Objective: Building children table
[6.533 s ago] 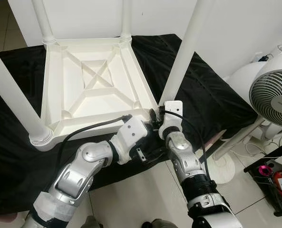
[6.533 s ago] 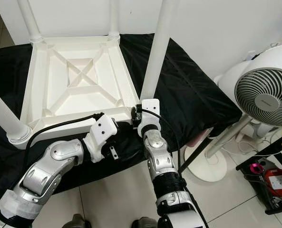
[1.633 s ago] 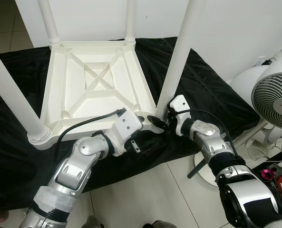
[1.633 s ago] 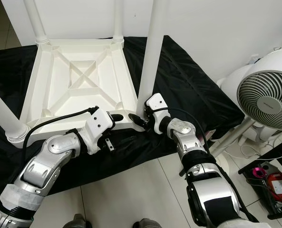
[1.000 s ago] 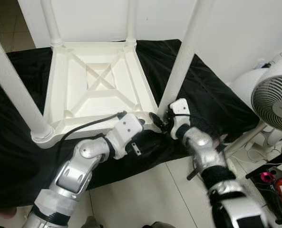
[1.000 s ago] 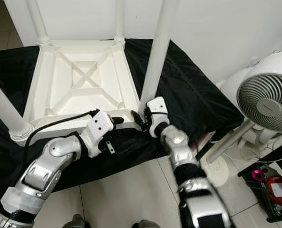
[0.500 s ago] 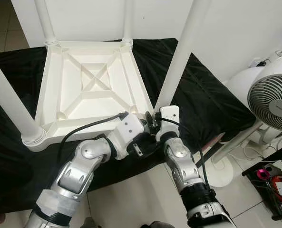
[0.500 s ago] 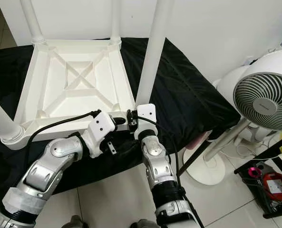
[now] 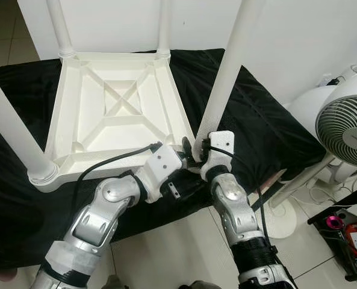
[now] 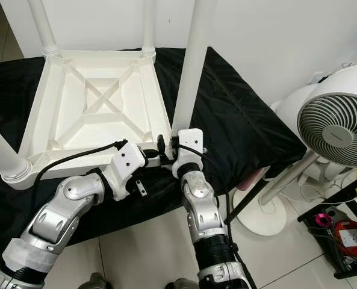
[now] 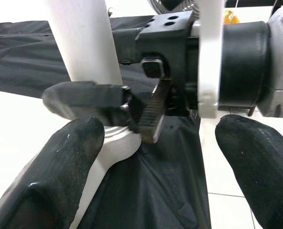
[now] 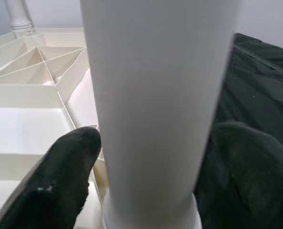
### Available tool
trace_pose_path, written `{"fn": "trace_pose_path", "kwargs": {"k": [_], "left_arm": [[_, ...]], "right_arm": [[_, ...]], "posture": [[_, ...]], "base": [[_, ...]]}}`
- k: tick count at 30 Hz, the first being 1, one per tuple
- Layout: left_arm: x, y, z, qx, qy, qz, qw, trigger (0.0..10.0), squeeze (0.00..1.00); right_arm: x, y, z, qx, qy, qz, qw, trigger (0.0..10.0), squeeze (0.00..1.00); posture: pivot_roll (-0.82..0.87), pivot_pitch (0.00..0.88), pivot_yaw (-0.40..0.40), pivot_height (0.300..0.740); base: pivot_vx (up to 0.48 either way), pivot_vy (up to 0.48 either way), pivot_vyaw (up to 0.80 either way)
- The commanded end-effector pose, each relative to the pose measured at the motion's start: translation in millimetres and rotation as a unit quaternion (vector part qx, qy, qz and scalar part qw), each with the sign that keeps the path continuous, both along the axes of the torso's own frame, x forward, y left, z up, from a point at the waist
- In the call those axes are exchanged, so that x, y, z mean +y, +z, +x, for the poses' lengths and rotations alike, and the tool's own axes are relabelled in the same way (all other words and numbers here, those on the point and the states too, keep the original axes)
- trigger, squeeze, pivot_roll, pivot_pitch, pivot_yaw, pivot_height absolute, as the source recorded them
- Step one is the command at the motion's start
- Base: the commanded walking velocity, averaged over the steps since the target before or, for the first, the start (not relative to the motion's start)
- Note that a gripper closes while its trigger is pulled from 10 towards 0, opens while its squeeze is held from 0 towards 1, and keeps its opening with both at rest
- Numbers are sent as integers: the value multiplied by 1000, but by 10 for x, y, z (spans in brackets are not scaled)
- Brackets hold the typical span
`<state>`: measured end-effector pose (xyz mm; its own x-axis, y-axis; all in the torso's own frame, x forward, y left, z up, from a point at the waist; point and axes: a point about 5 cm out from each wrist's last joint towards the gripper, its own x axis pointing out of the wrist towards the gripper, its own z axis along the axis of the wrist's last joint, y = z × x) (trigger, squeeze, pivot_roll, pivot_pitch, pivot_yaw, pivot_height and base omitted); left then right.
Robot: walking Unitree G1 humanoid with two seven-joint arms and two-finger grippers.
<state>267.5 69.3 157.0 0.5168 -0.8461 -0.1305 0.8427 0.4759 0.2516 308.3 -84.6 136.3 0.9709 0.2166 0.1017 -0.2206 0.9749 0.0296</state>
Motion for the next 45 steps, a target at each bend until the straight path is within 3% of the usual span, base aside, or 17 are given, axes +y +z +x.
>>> {"fn": "trace_pose_path", "kwargs": {"k": [1, 10, 11, 17, 18, 19, 23, 29, 31, 45], "left_arm": [[10, 8, -6, -8, 13, 3, 1000, 10000, 0], [76, 72, 66, -25, 44, -9, 999, 10000, 0], [132, 112, 129, -38, 64, -10, 997, 10000, 0], [186, 121, 178, -45, 76, 0, 996, 10000, 0], [232, 117, 209, -49, 81, 11, 995, 10000, 0], [297, 111, 257, -50, 88, 24, 995, 10000, 0], [417, 97, 338, -52, 102, 50, 992, 10000, 0], [833, -40, 574, -29, 184, 113, 976, 10000, 0], [893, -50, 602, -29, 194, 124, 973, 10000, 0], [1050, -1, 686, -30, 187, 133, 973, 10000, 0]], "right_arm": [[-29, 3, -30, -4, 7, 2, 1000, 10000, 0], [-204, -38, -226, -26, 11, -4, 1000, 10000, 0], [-273, -62, -283, -23, 11, -1, 1000, 10000, 1000], [-306, -74, -325, -23, 13, -1, 1000, 10000, 1000], [-320, -81, -356, -24, 17, -6, 1000, 10000, 561], [-350, -93, -395, -24, 20, -7, 999, 10000, 0], [-399, -120, -458, -23, 24, -15, 999, 10000, 0], [-498, -246, -660, -8, 72, -8, 997, 10000, 0], [-498, -253, -683, -8, 78, -8, 997, 10000, 0], [-456, -195, -679, -26, 76, -1, 997, 10000, 0]], "posture": [[-50, 23, -73, 740], [-53, 32, -64, 740], [-57, 35, -58, 740], [-59, 36, -55, 740], [-62, 40, -51, 740], [-63, 45, -48, 740], [-66, 49, -44, 740], [-79, 68, -17, 740], [-83, 71, -10, 740], [-89, 80, 7, 740]], "base": [[0, 0, 0], [0, 0, 0], [0, 0, 0], [0, 0, 0], [0, 0, 0], [0, 0, 0], [0, 0, 0], [0, 0, 0], [0, 0, 0], [0, 0, 0]]}}
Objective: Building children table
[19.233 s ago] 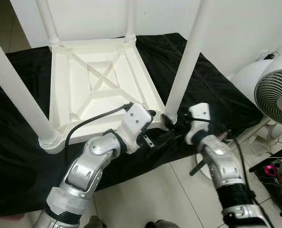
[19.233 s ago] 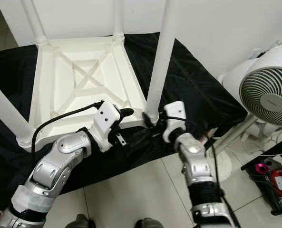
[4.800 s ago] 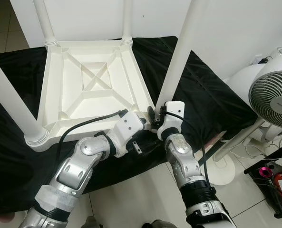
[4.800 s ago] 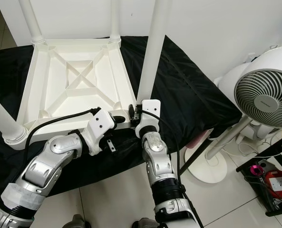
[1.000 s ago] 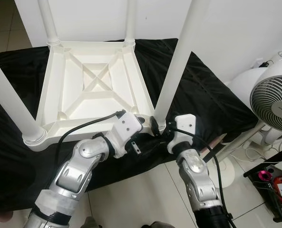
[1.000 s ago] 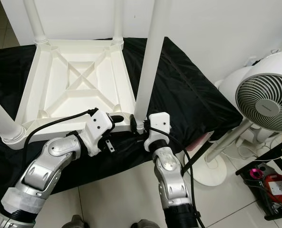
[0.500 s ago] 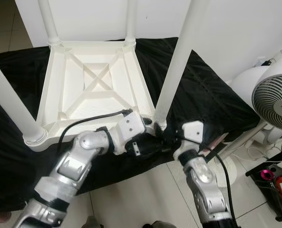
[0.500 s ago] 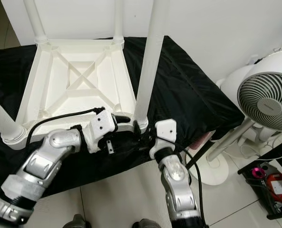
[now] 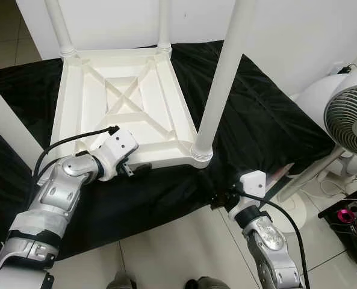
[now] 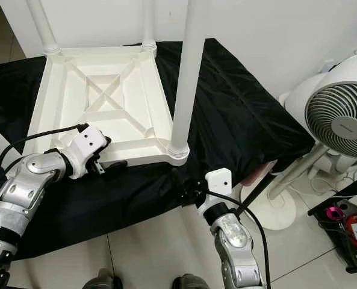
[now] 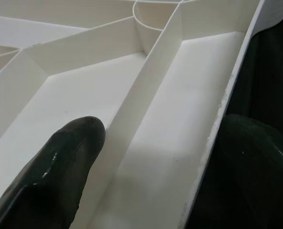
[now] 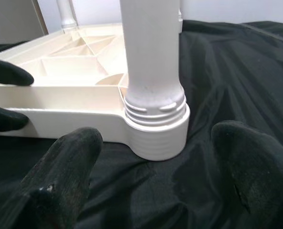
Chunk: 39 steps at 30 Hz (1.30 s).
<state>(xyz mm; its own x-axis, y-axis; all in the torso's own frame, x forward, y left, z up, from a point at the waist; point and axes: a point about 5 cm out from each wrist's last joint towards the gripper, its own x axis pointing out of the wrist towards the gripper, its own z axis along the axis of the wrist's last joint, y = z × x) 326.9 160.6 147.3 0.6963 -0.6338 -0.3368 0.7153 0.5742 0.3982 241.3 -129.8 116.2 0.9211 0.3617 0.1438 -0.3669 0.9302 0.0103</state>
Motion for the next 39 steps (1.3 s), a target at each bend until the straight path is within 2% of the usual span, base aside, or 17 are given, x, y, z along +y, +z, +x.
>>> {"fn": "trace_pose_path", "kwargs": {"k": [1, 5, 8, 11, 12, 13, 15, 17, 21, 25, 26, 27, 30, 31, 39], "left_arm": [[136, 95, 91, -39, 64, 1, 997, 10000, 0], [117, 139, 55, -42, 40, -19, 998, 10000, 0], [54, 129, -62, -23, -13, -60, 998, 10000, 0], [45, 130, -77, -22, -19, -65, 997, 10000, 0], [8, 153, -119, -17, -31, -90, 995, 10000, 0], [8, 153, -119, -17, -31, -90, 995, 10000, 0], [-51, 176, -201, -3, -55, -126, 991, 10000, 0], [-81, 174, -246, 7, -69, -136, 988, 10000, 0], [-136, 117, -322, 26, -90, -128, 987, 10000, 0], [-155, -58, -415, 60, -104, -90, 989, 9725, 0], [-147, -111, -430, 65, -100, -74, 990, 8627, 0], [-120, -170, -399, 68, -78, -58, 993, 9569, 0], [-72, -245, -332, 73, -35, -37, 996, 9569, 0], [-52, -251, -288, 75, -11, -37, 996, 10000, 0], [13, -215, -176, 67, 48, -46, 996, 10000, 0]], "right_arm": [[-4, 6, -9, -3, 0, 2, 1000, 10000, 0], [-10, 11, -13, -7, 6, -1, 1000, 10000, 0], [-36, 3, 0, -10, 2, 0, 1000, 10000, 0], [-38, 3, 1, -10, 2, 0, 1000, 10000, 0], [-41, -1, 13, -11, -1, 0, 1000, 10000, 0], [-41, -1, 13, -11, -1, 0, 1000, 10000, 0], [-36, -6, 37, -11, -4, 2, 1000, 10000, 0], [-29, -7, 48, -11, -4, 3, 1000, 10000, 0], [-15, -8, 65, -12, -2, 2, 1000, 10000, 0], [-14, -18, 87, -13, -2, -7, 1000, 10000, 0], [-17, -20, 96, -13, -3, -8, 1000, 10000, 0], [-23, -20, 107, -13, -4, -8, 1000, 10000, 0], [-33, -20, 127, -13, -8, -8, 1000, 10000, 0], [-35, -22, 136, -13, -10, -9, 1000, 10000, 0], [-25, -28, 165, -14, -15, -11, 1000, 10000, 0]], "posture": [[-89, 80, 7, 740], [-86, 79, 4, 740], [-86, 77, 3, 740], [-86, 77, 3, 740], [-81, 77, -1, 740], [-81, 77, -1, 740], [-76, 75, -3, 740], [-76, 75, -3, 740], [-72, 73, -5, 740], [-71, 71, -8, 740], [-70, 71, -9, 740], [-70, 71, -8, 740], [-70, 71, -8, 740], [-70, 72, -9, 740], [-69, 74, -10, 740]], "base": [[0, 0, 0], [0, 0, 0], [0, 0, 0], [0, 0, 0], [0, 0, 0], [0, 0, 0], [0, 0, 0], [0, 0, 0], [0, 0, 0], [0, 0, 0], [0, 0, 0], [0, 0, 0], [0, 0, 0], [0, 0, 0], [0, 0, 0]]}}
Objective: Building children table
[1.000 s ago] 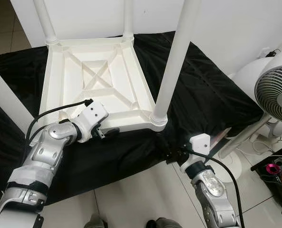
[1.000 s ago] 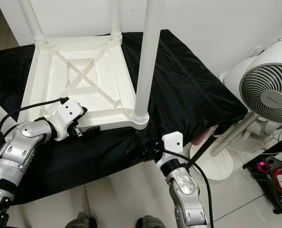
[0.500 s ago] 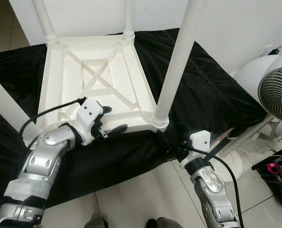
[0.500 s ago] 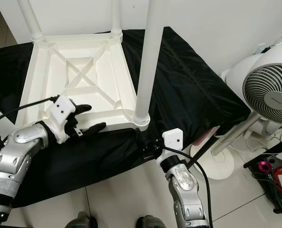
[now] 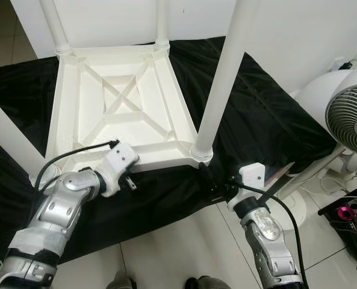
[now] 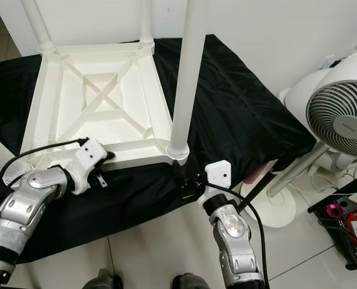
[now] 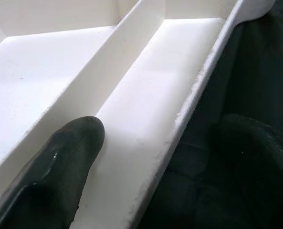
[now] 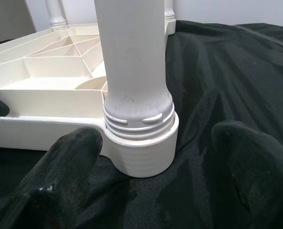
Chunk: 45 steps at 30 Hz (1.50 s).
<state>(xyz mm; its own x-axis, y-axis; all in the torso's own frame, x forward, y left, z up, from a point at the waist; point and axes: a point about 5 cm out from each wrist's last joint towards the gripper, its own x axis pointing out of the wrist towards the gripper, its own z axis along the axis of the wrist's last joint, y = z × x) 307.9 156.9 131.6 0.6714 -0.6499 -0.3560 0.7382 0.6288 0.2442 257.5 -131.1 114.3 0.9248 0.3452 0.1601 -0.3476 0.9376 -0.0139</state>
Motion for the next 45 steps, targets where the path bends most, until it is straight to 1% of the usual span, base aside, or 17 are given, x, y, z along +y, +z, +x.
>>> {"fn": "trace_pose_path", "kwargs": {"k": [1, 3, 4, 6, 7, 15, 25, 30, 34, 36, 37, 39, 41, 42, 43, 44, 45], "left_arm": [[75, -57, 30, 7, 43, 10, 999, 8510, 0], [75, -57, 30, 7, 43, 10, 999, 8510, 0], [88, -57, 35, 8, 46, 11, 999, 3922, 0], [113, -56, 40, 7, 49, 15, 999, 3922, 0], [124, -51, 32, 6, 49, 15, 999, 0, 0], [215, -32, -74, 9, 33, 20, 999, 0, 0], [340, -51, -159, 18, 42, 26, 999, 0, 0], [509, -61, -142, 16, 71, 42, 996, 0, 0], [601, -53, -138, 16, 77, 50, 996, 0, 0], [751, -23, -107, 13, 103, 62, 993, 0, 0], [751, -23, -107, 13, 103, 62, 993, 0, 0], [848, 20, -87, 7, 124, 64, 990, 0, 0], [872, 33, -82, 5, 128, 66, 990, 0, 0], [915, 54, -66, 0, 142, 70, 987, 1176, 0], [915, 54, -66, 0, 142, 70, 987, 1176, 0], [934, 63, -58, -2, 148, 72, 986, 4314, 0], [944, 67, -52, -4, 151, 72, 986, 4314, 0]], "right_arm": [[-5, -14, 7, -2, -6, -4, 1000, 10000, 0], [-5, -14, 7, -2, -6, -4, 1000, 10000, 0], [-2, -18, 9, -2, -6, -4, 1000, 10000, 0], [2, -27, 12, -1, -6, -5, 1000, 10000, 0], [5, -32, 13, -1, -6, -6, 1000, 10000, 0], [17, -64, 11, 2, -2, -11, 1000, 10000, 0], [31, -102, 3, 7, 5, -16, 1000, 10000, 0], [57, -125, 2, 9, 11, -22, 1000, 10000, 0], [59, -124, 4, 8, 11, -23, 1000, 10000, 0], [49, -127, 5, 9, 9, -23, 1000, 10000, 0], [49, -127, 5, 9, 9, -23, 1000, 10000, 0], [37, -134, 0, 10, 6, -24, 1000, 10000, 0], [36, -135, -2, 10, 5, -24, 1000, 10000, 0], [37, -137, -6, 10, 3, -23, 1000, 10000, 0], [37, -137, -6, 10, 3, -23, 1000, 10000, 0], [36, -138, -7, 11, 2, -23, 1000, 10000, 0], [36, -140, -7, 11, 2, -23, 1000, 10000, 0]], "posture": [[-68, 73, -10, 740], [-68, 73, -10, 740], [-68, 73, -10, 740], [-66, 72, -11, 740], [-63, 70, -11, 740], [-56, 69, -16, 740], [-48, 63, -22, 740], [-43, 61, -25, 740], [-43, 65, -24, 740], [-43, 69, -22, 740], [-43, 69, -22, 740], [-43, 73, -22, 740], [-43, 75, -22, 740], [-47, 75, -19, 740], [-47, 75, -19, 740], [-48, 76, -21, 740], [-48, 76, -21, 740]], "base": [[0, 0, 0], [0, 0, 0], [0, 0, 0], [0, 0, 0], [0, 0, 0], [0, 0, 0], [0, 0, 0], [0, 0, 0], [0, 0, 0], [0, 0, 0], [0, 0, 0], [0, 0, 0], [0, 0, 0], [0, 0, 0], [0, 0, 0], [0, 0, 0], [0, 0, 0]]}}
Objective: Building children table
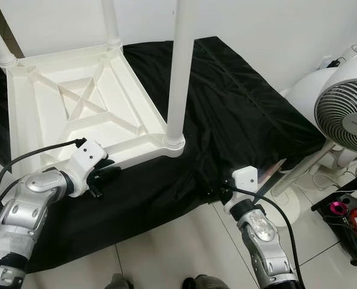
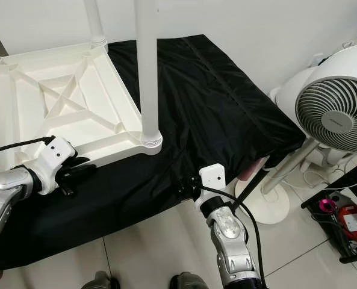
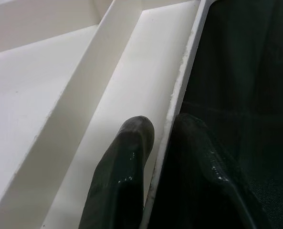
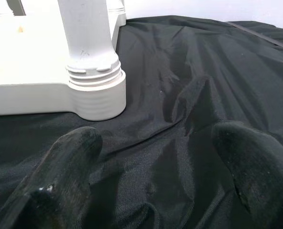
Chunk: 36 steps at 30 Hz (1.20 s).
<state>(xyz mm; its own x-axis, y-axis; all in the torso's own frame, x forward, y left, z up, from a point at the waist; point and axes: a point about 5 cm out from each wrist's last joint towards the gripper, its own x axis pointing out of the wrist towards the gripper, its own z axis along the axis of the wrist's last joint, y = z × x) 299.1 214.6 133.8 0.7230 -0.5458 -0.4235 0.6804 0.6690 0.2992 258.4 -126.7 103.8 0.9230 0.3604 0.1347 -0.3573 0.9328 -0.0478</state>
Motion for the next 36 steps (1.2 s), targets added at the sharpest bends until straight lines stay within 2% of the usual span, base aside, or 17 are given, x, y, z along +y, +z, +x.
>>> {"fn": "trace_pose_path", "kwargs": {"k": [1, 2, 7, 8, 14, 15, 18, 20, 21, 22, 27, 31, 32, 34, 36], "left_arm": [[367, 45, 35, -14, 104, 25, 994, 4314, 0], [387, 44, 42, -16, 106, 33, 994, 10000, 0], [391, 44, 60, -21, 106, 31, 994, 10000, 0], [373, 59, 58, -23, 101, 22, 994, 10000, 1000], [310, 102, 30, -30, 76, 17, 997, 10000, 1000], [256, 165, 18, -40, 62, -7, 997, 10000, 0], [244, 187, 18, -44, 59, -16, 997, 10000, 0], [155, 359, 6, -81, 39, -63, 994, 10000, 0], [155, 359, 6, -81, 39, -63, 994, 10000, 0], [82, 463, -15, -101, 23, -92, 990, 10000, 0], [-37, 528, -69, -115, -3, -111, 987, 10000, 0], [-160, 669, -139, -140, -25, -160, 977, 10000, 0], [-160, 669, -139, -140, -25, -160, 977, 10000, 0], [-220, 705, -136, -151, -10, -187, 971, 10000, 0], [-279, 658, -108, -157, 32, -197, 967, 10000, 0]], "right_arm": [[-9, -36, -16, 5, -3, -2, 1000, 10000, 0], [-12, -38, -17, 5, -4, -3, 1000, 10000, 0], [-24, -48, -22, 6, -7, -6, 1000, 10000, 0], [-28, -49, -24, 6, -7, -7, 1000, 10000, 0], [-39, -53, -30, 7, -8, -7, 1000, 10000, 0], [-46, -51, -32, 7, -8, -6, 1000, 10000, 0], [-48, -49, -32, 6, -8, -6, 1000, 10000, 0], [-62, -38, -24, 4, -12, -4, 1000, 10000, 0], [-62, -38, -24, 4, -12, -4, 1000, 10000, 0], [-65, -29, -19, 2, -13, -2, 1000, 10000, 0], [-61, -11, -13, -3, -12, 1, 1000, 10000, 0], [-81, 6, -2, -8, -17, -2, 1000, 10000, 0], [-81, 6, -2, -8, -17, -2, 1000, 10000, 0], [-103, 30, 19, -14, -25, -3, 1000, 10000, 0], [-137, 69, 48, -23, -42, -4, 999, 10000, 0]], "posture": [[-48, 76, -21, 740], [-48, 76, -21, 740], [-50, 78, -20, 740], [-51, 79, -21, 740], [-52, 82, -25, 740], [-52, 84, -25, 740], [-52, 84, -25, 740], [-53, 84, -27, 740], [-53, 84, -27, 740], [-52, 83, -28, 740], [-53, 82, -28, 740], [-52, 80, -28, 740], [-52, 80, -28, 740], [-51, 81, -27, 740], [-51, 82, -26, 740]], "base": [[0, 0, 0], [0, 0, 0], [0, 0, 0], [0, 0, 0], [0, 0, 0], [0, 0, 0], [0, 0, 0], [0, 0, 0], [0, 0, 0], [0, 0, 0], [0, 0, 0], [0, 0, 0], [0, 0, 0], [0, 0, 0], [0, 0, 0]]}}
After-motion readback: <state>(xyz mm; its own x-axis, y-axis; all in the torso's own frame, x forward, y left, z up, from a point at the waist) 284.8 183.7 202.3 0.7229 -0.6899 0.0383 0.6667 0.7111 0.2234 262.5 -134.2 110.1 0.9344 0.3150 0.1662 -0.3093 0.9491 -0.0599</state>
